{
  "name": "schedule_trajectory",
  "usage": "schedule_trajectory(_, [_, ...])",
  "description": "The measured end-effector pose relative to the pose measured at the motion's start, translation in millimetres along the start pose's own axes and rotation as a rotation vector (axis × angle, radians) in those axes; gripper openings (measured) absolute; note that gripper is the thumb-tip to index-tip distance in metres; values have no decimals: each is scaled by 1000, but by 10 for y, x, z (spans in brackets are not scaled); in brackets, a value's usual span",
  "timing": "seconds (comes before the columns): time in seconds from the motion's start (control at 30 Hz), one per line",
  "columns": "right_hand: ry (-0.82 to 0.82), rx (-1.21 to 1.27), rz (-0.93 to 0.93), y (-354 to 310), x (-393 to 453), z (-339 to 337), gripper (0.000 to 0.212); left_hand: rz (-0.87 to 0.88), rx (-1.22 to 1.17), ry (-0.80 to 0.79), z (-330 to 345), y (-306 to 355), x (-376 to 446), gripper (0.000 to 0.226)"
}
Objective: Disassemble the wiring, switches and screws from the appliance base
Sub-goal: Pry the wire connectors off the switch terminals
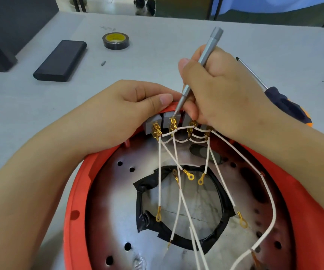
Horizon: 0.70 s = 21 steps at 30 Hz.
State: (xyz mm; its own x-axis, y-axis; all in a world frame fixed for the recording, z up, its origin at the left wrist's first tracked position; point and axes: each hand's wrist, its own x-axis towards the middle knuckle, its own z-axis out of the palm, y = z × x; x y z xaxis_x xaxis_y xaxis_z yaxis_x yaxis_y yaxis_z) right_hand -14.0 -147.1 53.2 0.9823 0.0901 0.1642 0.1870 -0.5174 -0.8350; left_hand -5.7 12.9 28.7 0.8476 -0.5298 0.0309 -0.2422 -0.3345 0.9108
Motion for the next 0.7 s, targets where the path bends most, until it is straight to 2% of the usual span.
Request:
schedule_trajectory(0.23, [12, 173, 15, 23, -45, -20, 27, -7, 10, -4, -21, -47, 3, 26])
schedule_trajectory(0.43, [28, 127, 0, 25, -51, -15, 26, 8, 2, 6, -18, -57, 7, 27])
schedule_trajectory(0.7, [-58, 34, 56, -46, 10, -50, 25, -16, 3, -16, -21, -28, -4, 28])
